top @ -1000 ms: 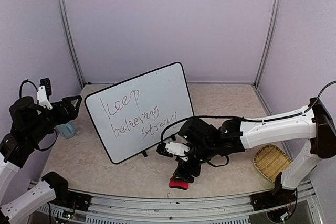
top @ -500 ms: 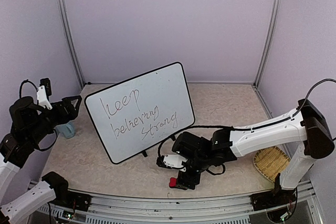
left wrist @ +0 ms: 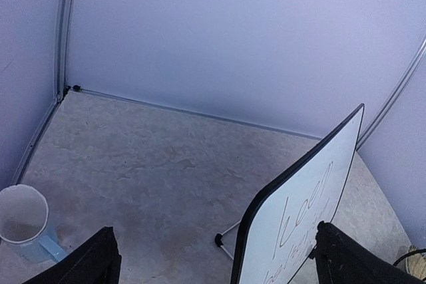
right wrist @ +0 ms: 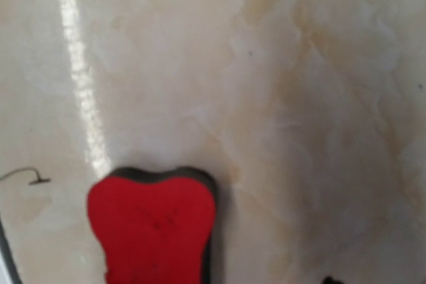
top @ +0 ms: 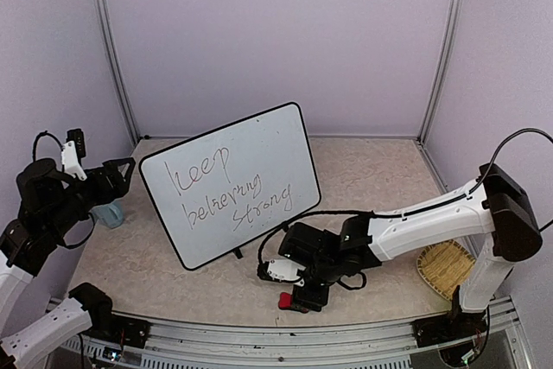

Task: Erase the whiteboard
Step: Pick up the whiteboard eraser from the center of the board.

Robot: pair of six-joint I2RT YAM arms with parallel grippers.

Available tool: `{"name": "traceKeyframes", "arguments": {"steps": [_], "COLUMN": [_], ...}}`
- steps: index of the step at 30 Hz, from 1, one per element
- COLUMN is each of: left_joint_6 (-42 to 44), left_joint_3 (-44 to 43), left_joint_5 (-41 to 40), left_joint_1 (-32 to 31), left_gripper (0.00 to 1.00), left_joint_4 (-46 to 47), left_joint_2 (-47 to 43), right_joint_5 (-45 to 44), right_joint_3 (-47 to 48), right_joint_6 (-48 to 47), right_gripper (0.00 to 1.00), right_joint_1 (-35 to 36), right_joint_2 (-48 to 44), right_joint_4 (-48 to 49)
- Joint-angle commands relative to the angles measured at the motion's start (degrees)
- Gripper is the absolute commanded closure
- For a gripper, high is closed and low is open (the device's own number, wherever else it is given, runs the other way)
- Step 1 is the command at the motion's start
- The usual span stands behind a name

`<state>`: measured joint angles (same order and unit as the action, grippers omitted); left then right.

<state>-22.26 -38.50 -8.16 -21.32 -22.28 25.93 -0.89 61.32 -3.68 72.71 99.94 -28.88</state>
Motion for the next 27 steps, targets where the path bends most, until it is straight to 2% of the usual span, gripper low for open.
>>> {"name": "traceKeyframes", "arguments": {"steps": [1,5,9,13,20,27], "left_joint_6": [0.4,0.4,0.4,0.4,0.4,0.4], "left_joint_3": [0.4,0.4,0.4,0.4,0.4,0.4], "left_joint_5": [-0.3,-0.2,-0.2,-0.2,-0.2,-0.3], "left_joint_1": [-0.3,-0.3,-0.3,-0.3,-0.3,-0.3], "left_gripper": [0.01,0.01,0.01,0.01,0.01,0.01], "left_joint_4": [0.7,0.6,0.7,0.6,0.7,0.6], "left_joint_2": [0.3,0.4,0.5,0.6,0.4,0.3], "right_joint_5": [1.1,0.7,0.2,-0.2,0.2,0.6], "right_joint_3": [1.8,2.2,2.5,2.6,2.2,2.1], "right_joint_6": [-0.8,-0.8,-0.7,-0.7,-0.7,-0.5], "right_gripper": [0.31,0.31,0.34,0.42,0.44,0.5], "right_joint_1": [1.1,1.4,1.6,1.8,1.9,1.9], "right_joint_2": [1.2,2.3,3.4,3.7,4.0,4.6], "right_joint_4": [-0.3,-0.3,-0.5,-0.3,0.3,0.7]}}
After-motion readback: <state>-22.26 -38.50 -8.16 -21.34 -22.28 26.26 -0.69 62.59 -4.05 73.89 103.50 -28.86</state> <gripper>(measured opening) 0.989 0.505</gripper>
